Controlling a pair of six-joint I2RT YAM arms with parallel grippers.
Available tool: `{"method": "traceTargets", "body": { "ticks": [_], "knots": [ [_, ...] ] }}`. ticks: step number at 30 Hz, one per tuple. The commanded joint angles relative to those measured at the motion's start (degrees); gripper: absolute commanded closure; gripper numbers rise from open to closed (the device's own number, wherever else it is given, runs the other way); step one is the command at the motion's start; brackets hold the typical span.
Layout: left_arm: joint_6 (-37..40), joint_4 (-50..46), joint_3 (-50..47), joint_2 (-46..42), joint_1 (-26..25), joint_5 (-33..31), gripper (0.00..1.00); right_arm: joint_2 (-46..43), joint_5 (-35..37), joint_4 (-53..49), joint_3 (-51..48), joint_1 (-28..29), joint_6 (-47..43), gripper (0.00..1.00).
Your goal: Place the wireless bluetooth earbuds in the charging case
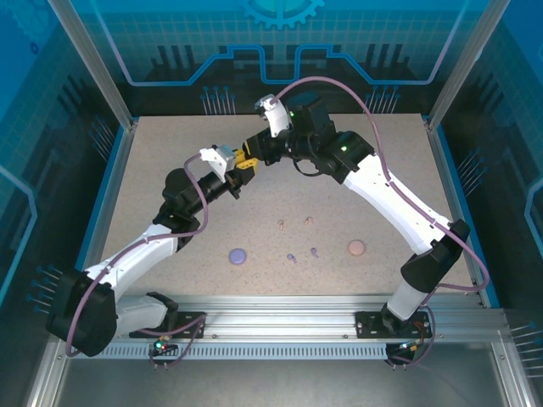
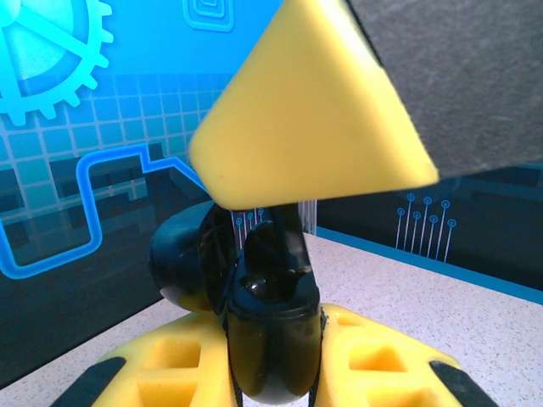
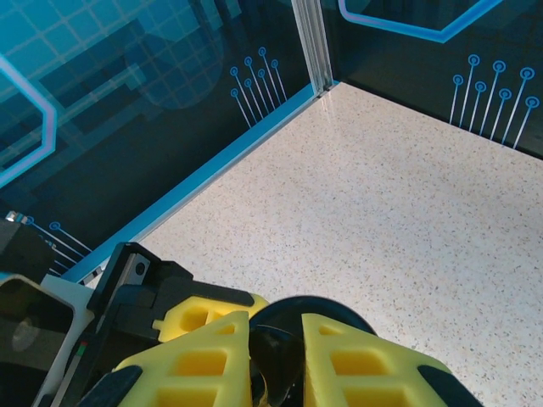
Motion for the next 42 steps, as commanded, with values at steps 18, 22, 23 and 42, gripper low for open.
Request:
{"method": "traceTargets", "body": {
  "ticks": [18, 22, 23, 42],
  "knots": [
    [1.44, 1.91, 1.32, -1.07, -0.6, 0.97, 1.0, -0.1, 3.03, 0.96, -1.78, -0.39, -2.31, 0.82],
    [1.51, 1.94, 1.36, -1.11, -0.57, 0.88, 1.0, -0.2, 2.64, 0.7, -2.29, -0.2, -2.71, 0.82],
    [1.52, 1.93, 1.35, -1.06, -0.57, 0.88, 1.0, -0.3, 2.63, 0.62, -2.52, -0.16, -2.9, 0.82],
    [1.61, 1.42, 1.98, -0.89, -0.72, 0.35, 1.0, -3.0, 4.08, 0.7, -5.86, 2.26, -6.96, 0.84]
  ]
}}
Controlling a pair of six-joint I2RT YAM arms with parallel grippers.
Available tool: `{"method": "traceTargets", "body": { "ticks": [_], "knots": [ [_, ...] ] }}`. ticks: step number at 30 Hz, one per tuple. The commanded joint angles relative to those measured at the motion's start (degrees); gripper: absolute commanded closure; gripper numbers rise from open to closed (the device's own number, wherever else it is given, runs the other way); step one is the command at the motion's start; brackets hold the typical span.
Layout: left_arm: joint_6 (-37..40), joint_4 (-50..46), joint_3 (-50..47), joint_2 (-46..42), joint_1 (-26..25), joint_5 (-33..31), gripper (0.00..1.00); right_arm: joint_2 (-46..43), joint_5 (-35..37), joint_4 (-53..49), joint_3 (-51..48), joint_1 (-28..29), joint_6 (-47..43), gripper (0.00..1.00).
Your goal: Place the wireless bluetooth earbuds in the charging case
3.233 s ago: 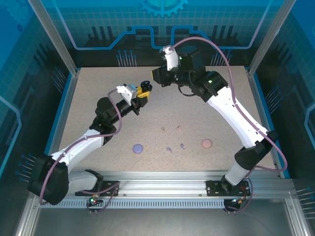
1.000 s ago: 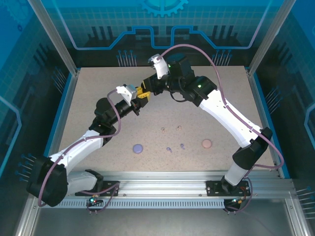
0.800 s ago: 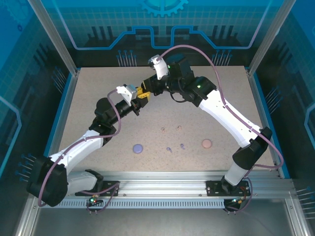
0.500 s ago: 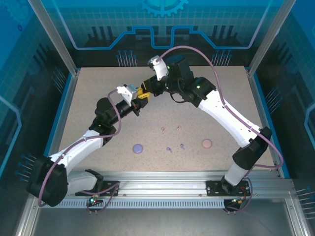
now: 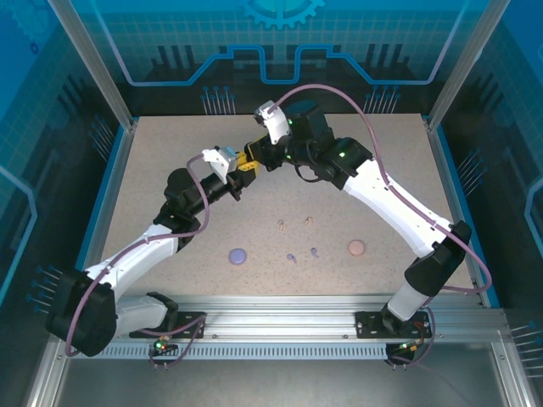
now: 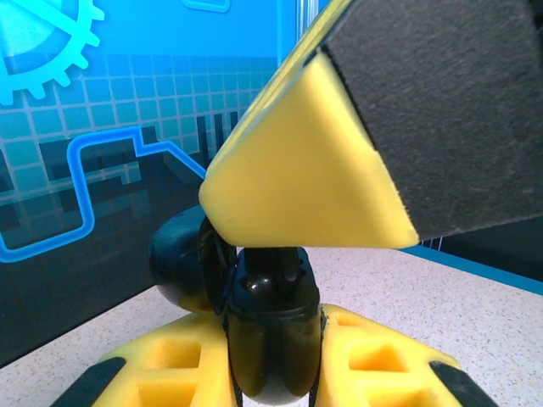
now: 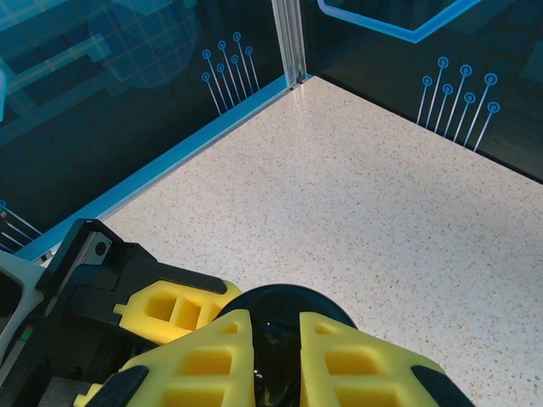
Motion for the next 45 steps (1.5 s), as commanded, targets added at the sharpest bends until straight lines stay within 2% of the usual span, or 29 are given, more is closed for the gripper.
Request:
{"method": "traceTargets", "body": {
  "ticks": [1, 15, 20, 26, 33, 37, 41, 45],
  "knots": [
    [1.57, 3.46, 2.02, -0.81, -0.37, 0.44, 1.0, -1.18, -0.78, -0.94, -0.99, 1.4, -1.65, 0.84],
    [1.66, 3.12, 2.06, -0.92, -0.62, 0.35, 1.0, 0.92, -1.68, -2.71, 1.57, 2.85, -3.82, 0.82],
    [1.54, 3.12, 2.11, -0.81, -0.66, 0.35, 1.0, 1.5, -0.52, -3.38, 2.97, 2.85, -3.31, 0.7],
    [1.5, 3.1, 1.78, -0.76, -0.74, 0.37, 1.0, 3.31, -0.46, -5.29, 9.76, 2.8, -1.84, 0.5],
    [1.21, 3.4, 1.45, -0.59, -0.8, 0.35, 1.0, 4.87, 1.76, -8.98, 18.25, 0.32, 1.9, 0.36],
    [1.24, 3.47, 1.42, -0.66, -0.86, 0.61, 1.0, 6.14, 2.63, -11.9, 20.68, -3.42, 5.95, 0.35],
    [1.49, 3.19, 1.48, -0.47, -0.86, 1.0, 1.0, 13.25, -1.94, -20.64, 29.92, -8.03, 9.94, 0.37],
    [1.67, 2.1, 2.08, -0.16, -1.1, 1.8, 1.0, 21.59, -7.9, -27.37, 40.1, -10.29, 10.85, 0.48]
  ]
}}
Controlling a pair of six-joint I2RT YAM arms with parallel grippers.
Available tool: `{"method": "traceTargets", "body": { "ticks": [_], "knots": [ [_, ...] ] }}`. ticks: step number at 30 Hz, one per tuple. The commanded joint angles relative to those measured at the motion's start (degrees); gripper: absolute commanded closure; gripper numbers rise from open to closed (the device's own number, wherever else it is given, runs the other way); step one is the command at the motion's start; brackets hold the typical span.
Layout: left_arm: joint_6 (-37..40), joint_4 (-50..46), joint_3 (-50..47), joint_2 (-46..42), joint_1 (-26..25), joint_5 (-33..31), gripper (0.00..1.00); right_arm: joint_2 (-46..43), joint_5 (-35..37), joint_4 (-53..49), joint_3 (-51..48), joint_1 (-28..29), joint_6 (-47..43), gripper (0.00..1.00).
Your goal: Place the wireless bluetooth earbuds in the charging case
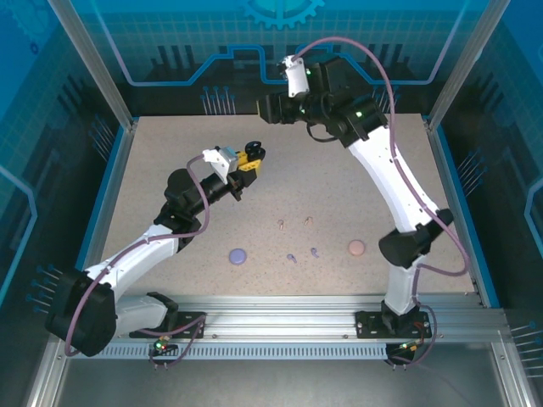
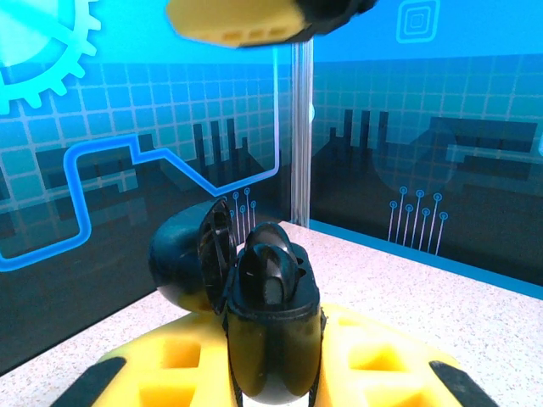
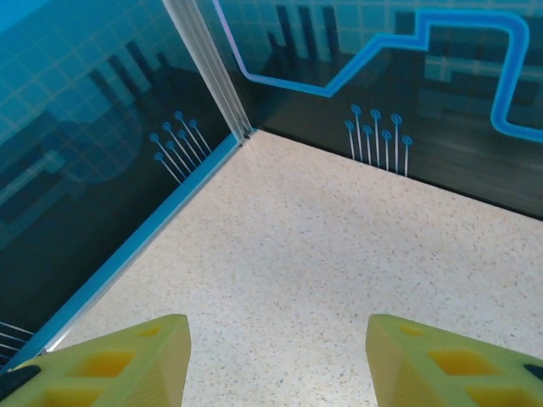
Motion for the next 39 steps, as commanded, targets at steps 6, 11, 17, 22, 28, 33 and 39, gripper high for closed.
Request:
{"method": "traceTargets", "body": {
  "ticks": [6, 11, 17, 22, 28, 33, 39],
  "knots": [
    [1.32, 0.66, 2.93, 0.72, -0.84, 2.44, 1.0, 10.78, -11.21, -10.74, 9.09, -1.39, 3.51, 0.65],
    [0.88, 0.21, 3.86, 1.91, -1.36, 2.51, 1.0, 11.75, -13.64, -11.82, 8.37, -0.66, 3.13, 0.72],
    [0.54, -0.36, 4.61, 3.09, -1.56, 2.28, 1.0, 7.13, -12.64, -9.6, 1.01, 0.34, 1.8, 0.74],
    [0.23, -0.42, 4.75, 3.87, -1.65, 1.61, 1.0, 3.08, -12.23, -8.28, -4.7, 0.4, 1.62, 0.76],
    [0.03, -0.46, 4.99, 4.81, -1.64, 1.82, 1.0, -2.2, -10.22, -4.96, -10.97, 0.41, 1.66, 0.76],
    [-0.52, -0.24, 4.95, 5.23, -1.82, 2.54, 1.0, -1.95, -5.9, -4.02, -10.75, -0.02, 2.9, 0.6],
    [-0.01, -0.92, 4.88, 4.96, -2.14, 2.73, 1.0, 1.92, -5.61, -3.97, -6.48, -2.56, 5.57, 0.54]
  ]
}}
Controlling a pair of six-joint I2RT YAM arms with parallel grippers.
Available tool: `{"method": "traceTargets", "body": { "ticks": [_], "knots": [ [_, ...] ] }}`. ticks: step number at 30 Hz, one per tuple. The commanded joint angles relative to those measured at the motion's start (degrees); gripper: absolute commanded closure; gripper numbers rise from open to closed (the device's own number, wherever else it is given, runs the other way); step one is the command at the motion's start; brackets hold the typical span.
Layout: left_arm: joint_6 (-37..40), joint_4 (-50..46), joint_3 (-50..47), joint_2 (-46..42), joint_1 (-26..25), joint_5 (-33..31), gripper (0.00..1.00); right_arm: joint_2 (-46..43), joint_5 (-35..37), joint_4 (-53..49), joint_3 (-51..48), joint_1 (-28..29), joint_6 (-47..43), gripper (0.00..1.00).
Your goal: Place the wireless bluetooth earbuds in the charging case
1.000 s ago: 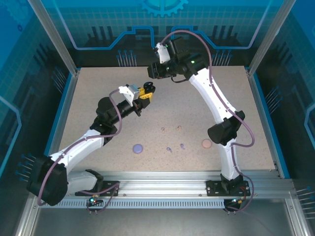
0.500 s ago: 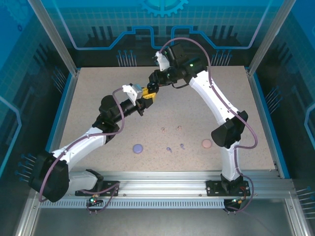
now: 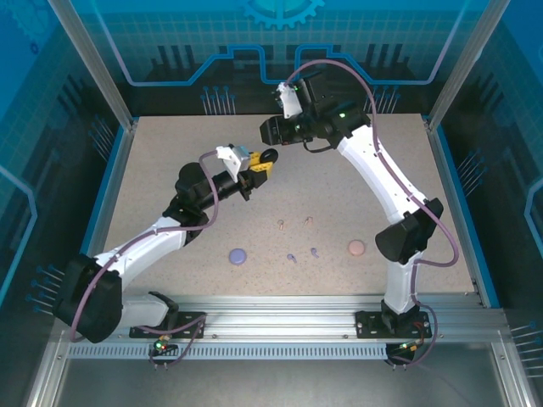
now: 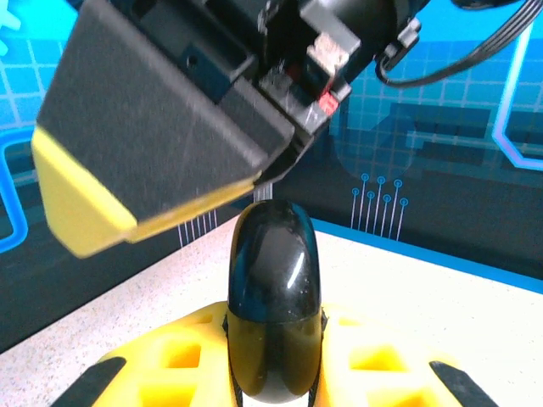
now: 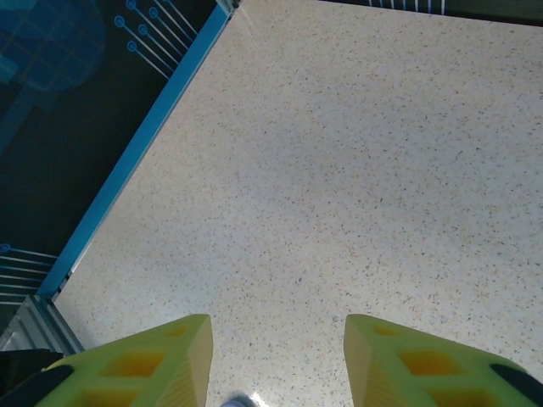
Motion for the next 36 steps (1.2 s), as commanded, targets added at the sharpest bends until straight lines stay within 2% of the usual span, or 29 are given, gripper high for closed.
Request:
{"method": "traceTargets", "body": {
  "ticks": [1, 7, 11, 18, 24, 30, 36],
  "knots": [
    [0.31, 0.16, 1.23, -0.18, -0.1, -0.84, 1.0, 1.9, 0.09, -0.24, 3.88, -1.7, 1.79, 0.54],
    [-0.87, 0.2, 1.33, 1.05, -0.13, -2.1, 1.0, 0.51, 4.16, 0.86, 0.75, -3.37, 3.89, 0.52],
    [-5.55, -3.45, 2.78, 5.04, -0.14, -5.07, 1.0, -3.31, 11.4, 2.93, -8.32, -7.02, 9.17, 0.48],
    [-20.27, -15.79, 9.86, 17.01, -0.13, -6.15, 1.0, -13.29, 12.48, 11.1, -31.59, -11.57, 13.06, 0.46],
    [-30.34, -25.12, 18.34, 28.6, -0.1, -4.07, 1.0, -19.92, 11.88, 15.22, -45.7, -12.93, 15.01, 0.45],
    [-33.87, -38.6, 31.32, 39.84, -0.12, 1.45, 1.0, -23.7, 10.79, 17.37, -53.76, -13.05, 15.9, 0.43],
    [-35.51, -43.17, 38.09, 46.32, -0.03, 1.83, 1.0, -26.7, 10.44, 17.9, -57.94, -13.0, 15.66, 0.42]
  ]
}}
